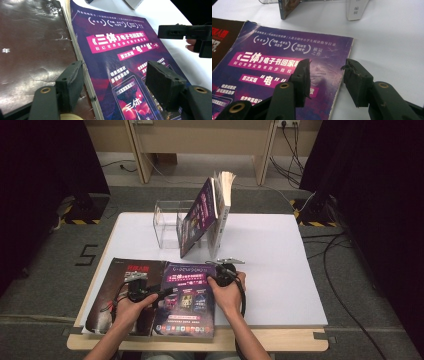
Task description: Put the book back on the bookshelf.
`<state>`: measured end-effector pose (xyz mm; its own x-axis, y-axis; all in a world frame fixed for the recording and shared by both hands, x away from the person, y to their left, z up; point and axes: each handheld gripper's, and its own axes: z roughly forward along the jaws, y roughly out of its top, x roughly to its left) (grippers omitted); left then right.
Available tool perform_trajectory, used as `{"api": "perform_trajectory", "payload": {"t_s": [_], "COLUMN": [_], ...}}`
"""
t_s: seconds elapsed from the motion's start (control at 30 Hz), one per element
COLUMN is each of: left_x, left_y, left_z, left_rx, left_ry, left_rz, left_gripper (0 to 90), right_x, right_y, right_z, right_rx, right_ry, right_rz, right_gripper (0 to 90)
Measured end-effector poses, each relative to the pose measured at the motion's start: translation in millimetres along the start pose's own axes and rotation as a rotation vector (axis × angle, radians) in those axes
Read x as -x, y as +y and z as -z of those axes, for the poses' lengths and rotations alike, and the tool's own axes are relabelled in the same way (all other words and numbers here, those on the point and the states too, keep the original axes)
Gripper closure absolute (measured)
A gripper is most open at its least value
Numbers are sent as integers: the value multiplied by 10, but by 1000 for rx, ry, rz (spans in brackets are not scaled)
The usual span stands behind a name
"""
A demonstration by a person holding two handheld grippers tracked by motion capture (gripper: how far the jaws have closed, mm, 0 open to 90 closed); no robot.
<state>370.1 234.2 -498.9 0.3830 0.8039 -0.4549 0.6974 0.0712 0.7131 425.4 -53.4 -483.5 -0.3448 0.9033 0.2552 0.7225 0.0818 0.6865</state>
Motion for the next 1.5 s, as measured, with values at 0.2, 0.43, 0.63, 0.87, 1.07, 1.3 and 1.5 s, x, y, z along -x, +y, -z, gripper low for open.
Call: {"api": "perform_trajectory", "payload": {"t_s": [0.2, 0.43, 0.63, 0.87, 1.07, 1.3, 1.5], "left_x": [15, 13, 25, 25, 34, 30, -6], "left_y": [15, 23, 32, 40, 69, 86, 97], "left_z": [-25, -29, -35, -28, -7, 19, -28], "left_rx": [-5, -7, -12, -12, -9, 8, 15], "left_ry": [5, 8, 17, 24, 26, 14, -7], "left_rz": [-2, 15, 18, 33, 57, 87, 129], "left_gripper": [303, 303, 303, 325, 355, 395, 406], "right_x": [0, 4, 2, -5, -18, -29, -30], "right_y": [-15, -32, -34, -35, -48, -48, -46], "right_z": [-27, -54, -58, -61, -64, -67, -66], "right_rx": [-12, -24, -23, -27, -19, -19, -22], "right_ry": [2, 2, -1, 0, -8, -13, -13], "right_rz": [0, -1, 2, 2, 8, 10, 10], "right_gripper": [557, 550, 547, 531, 524, 518, 516]}}
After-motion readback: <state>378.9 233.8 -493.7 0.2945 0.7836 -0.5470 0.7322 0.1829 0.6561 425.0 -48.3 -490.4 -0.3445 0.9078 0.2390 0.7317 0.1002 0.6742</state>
